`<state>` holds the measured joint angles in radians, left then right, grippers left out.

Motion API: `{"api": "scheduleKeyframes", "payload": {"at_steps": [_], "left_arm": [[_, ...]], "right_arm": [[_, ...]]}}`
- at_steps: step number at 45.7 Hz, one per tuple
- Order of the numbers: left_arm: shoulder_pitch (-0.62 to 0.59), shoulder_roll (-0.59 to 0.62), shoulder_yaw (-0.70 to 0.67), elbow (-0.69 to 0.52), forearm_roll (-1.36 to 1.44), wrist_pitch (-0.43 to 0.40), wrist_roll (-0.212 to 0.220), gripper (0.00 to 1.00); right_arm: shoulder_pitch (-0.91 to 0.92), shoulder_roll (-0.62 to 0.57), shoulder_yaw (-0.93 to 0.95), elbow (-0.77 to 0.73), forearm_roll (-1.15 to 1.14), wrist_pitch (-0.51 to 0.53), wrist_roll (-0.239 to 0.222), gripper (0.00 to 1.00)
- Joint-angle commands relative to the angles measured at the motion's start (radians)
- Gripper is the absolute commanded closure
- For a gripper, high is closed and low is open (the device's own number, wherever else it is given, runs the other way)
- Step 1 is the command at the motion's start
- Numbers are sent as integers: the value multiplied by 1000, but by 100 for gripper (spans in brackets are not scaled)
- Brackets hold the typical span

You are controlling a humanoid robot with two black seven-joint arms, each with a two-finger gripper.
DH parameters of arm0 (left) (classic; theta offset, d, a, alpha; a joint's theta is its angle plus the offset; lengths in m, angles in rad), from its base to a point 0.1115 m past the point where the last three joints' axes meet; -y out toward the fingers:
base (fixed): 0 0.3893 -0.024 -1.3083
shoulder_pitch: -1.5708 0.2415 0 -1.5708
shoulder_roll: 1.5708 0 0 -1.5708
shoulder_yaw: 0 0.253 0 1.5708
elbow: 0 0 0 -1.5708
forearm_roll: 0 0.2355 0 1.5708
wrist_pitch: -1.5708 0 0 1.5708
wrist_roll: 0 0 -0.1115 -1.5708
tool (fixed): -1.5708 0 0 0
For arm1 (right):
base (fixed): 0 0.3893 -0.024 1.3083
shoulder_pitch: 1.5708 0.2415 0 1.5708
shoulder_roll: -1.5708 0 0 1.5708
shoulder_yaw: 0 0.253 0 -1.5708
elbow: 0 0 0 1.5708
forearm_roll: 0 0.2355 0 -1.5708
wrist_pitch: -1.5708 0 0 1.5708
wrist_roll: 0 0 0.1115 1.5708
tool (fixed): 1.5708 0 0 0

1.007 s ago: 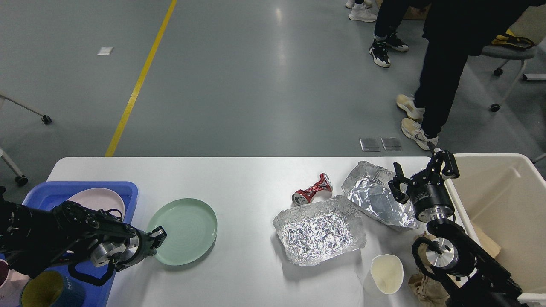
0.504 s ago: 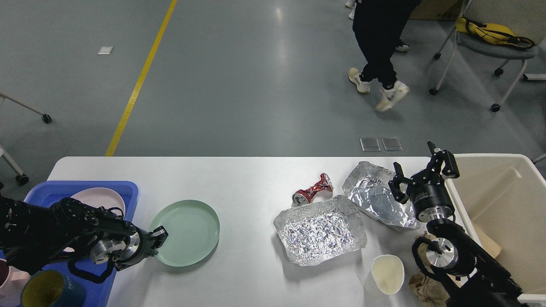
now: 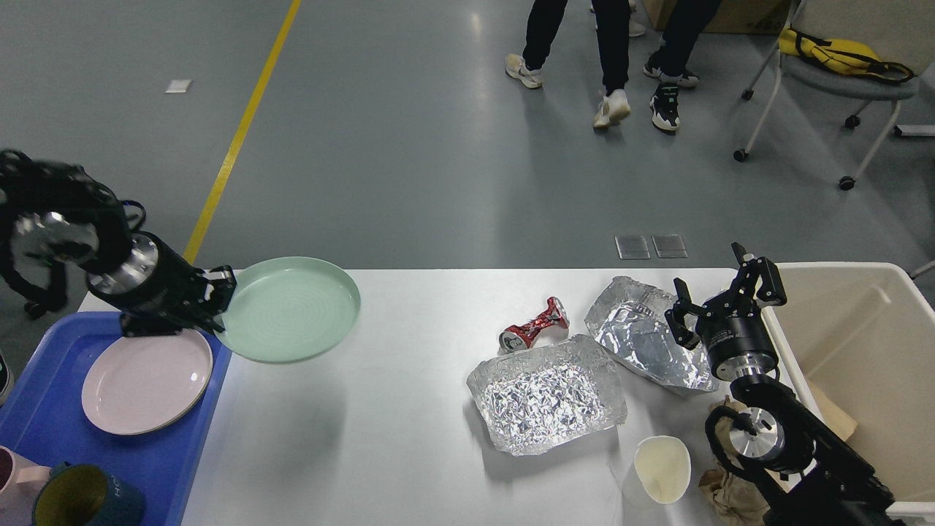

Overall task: Tidy desktop
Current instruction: 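Lift the green plate and lower it onto the pink plate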

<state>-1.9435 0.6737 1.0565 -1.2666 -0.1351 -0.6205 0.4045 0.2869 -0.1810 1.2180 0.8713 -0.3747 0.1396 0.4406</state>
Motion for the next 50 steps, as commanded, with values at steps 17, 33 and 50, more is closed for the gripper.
{"api": "scheduleKeyframes", "payload": {"at_steps": [17, 33, 50], "left_arm": [[-261, 109, 137, 35, 150, -248, 10, 100], [208, 155, 92, 99, 152, 359, 2, 100], [662, 142, -182, 216, 150, 590, -1, 100]], "right_arm": [[0, 0, 0, 0, -1, 0, 0, 0], [0, 0, 0, 0, -1, 0, 1, 0], [0, 0, 0, 0, -1, 0, 0, 0]]}}
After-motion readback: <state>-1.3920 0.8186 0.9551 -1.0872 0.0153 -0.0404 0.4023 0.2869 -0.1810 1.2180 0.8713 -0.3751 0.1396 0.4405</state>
